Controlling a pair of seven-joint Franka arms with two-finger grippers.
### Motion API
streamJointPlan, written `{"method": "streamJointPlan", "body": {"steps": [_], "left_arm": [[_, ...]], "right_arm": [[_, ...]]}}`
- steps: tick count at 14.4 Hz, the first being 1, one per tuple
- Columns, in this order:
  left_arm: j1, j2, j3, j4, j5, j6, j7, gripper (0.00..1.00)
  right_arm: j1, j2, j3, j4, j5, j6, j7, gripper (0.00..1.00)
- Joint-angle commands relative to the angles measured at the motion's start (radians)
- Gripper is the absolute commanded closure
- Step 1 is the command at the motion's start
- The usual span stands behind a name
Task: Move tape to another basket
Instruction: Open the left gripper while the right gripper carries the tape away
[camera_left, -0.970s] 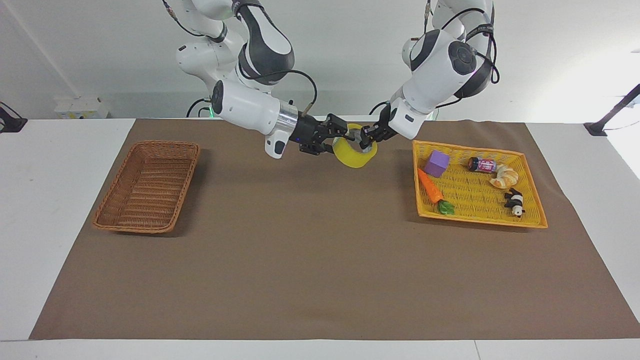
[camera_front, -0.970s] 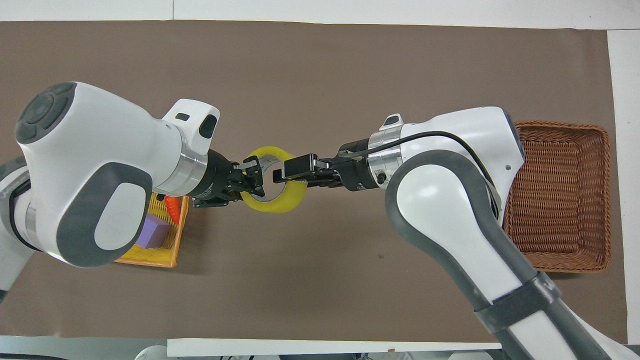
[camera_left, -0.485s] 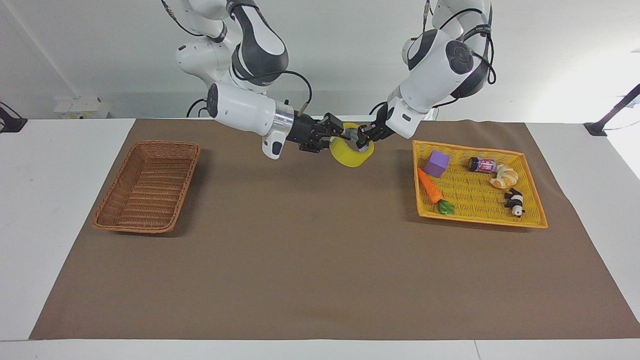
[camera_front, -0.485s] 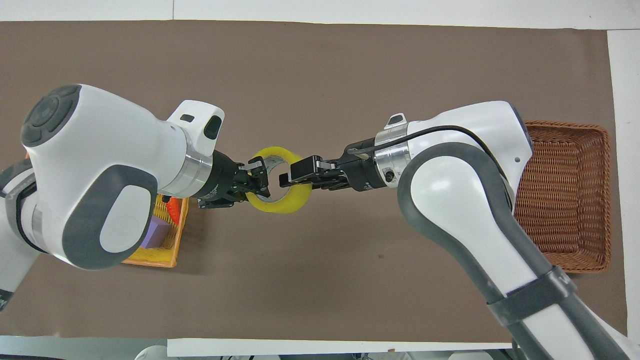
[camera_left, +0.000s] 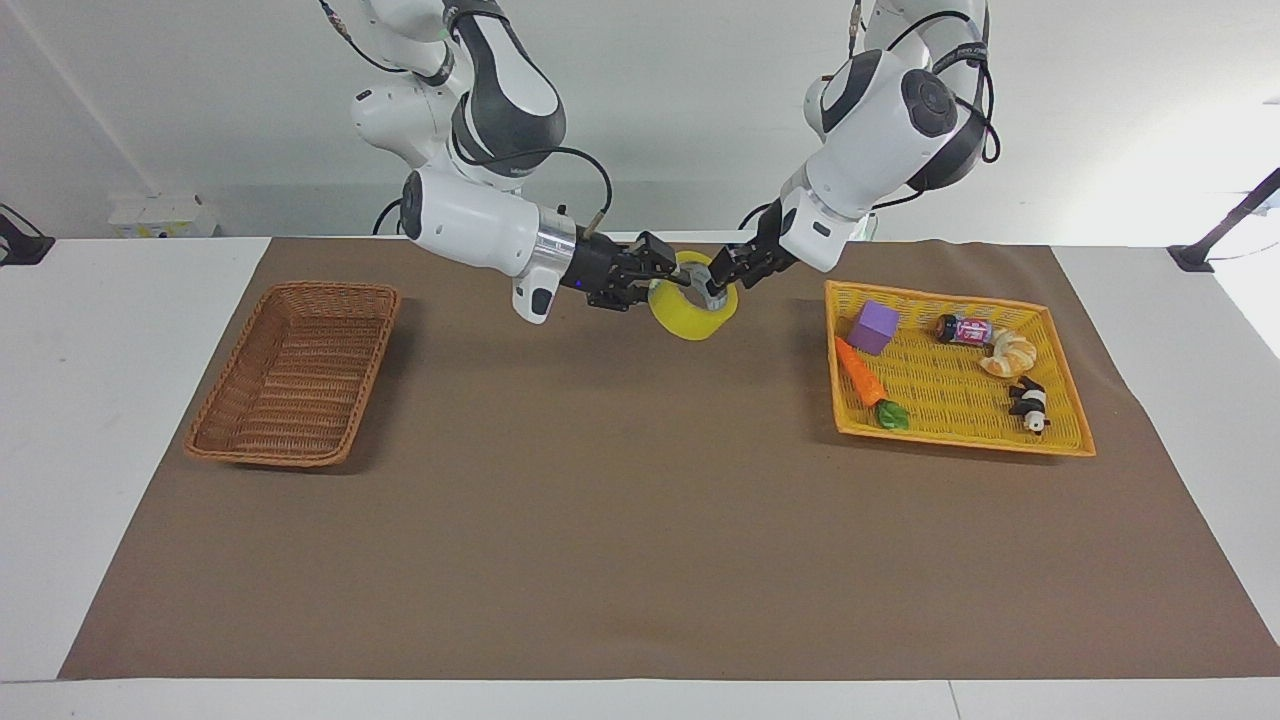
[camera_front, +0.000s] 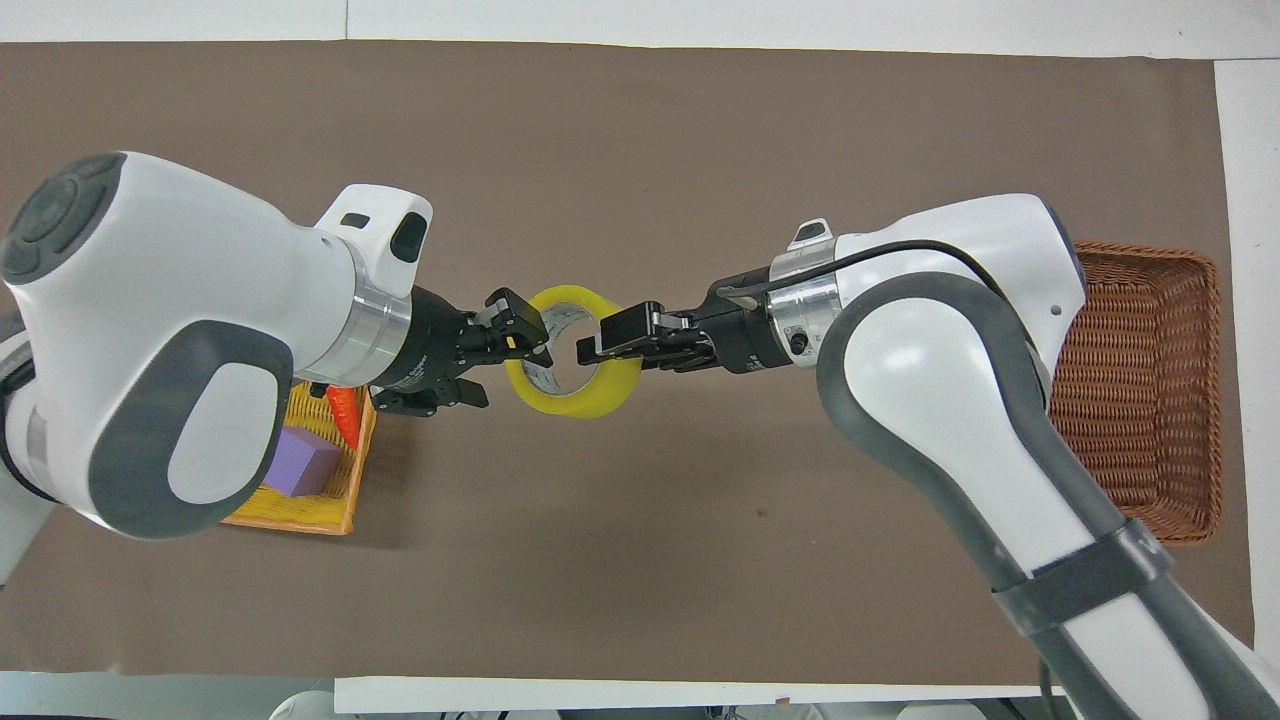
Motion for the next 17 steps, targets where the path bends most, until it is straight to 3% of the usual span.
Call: {"method": "streamJointPlan", "body": {"steps": [1,4,8,11,14,17], "left_arm": [[0.035,-0.009,0.020,0.137,0.077,-0.167,-0.039,0.00],[0.113,-0.014,0.023,0.142,0.191,-0.189,0.008,0.01],[0.242,-0.015,0.023,0.131,0.333,-0.235,0.282,0.01],[0.363,-0.026,0.023,0.118,0.357,-0.280,0.563,0.01],[0.464,-0.029,0.023,0.102,0.377,-0.269,0.721,0.00],[0.497,-0.029,0.023,0.102,0.377,-0.266,0.726,0.00]], "right_arm": [[-0.049,-0.024,0.000,-0.009,-0.008,-0.058,-0.047,1.00],[-0.205,-0.033,0.002,-0.008,-0.074,-0.200,-0.119,1.00],[-0.490,-0.035,0.002,-0.006,-0.184,-0.368,-0.266,1.00],[-0.698,-0.033,0.000,0.008,-0.305,-0.438,-0.368,1.00],[-0.897,-0.018,0.002,0.009,-0.401,-0.521,-0.521,1.00],[-1.031,0.074,0.002,0.008,-0.465,-0.558,-0.728,1.00]]}}
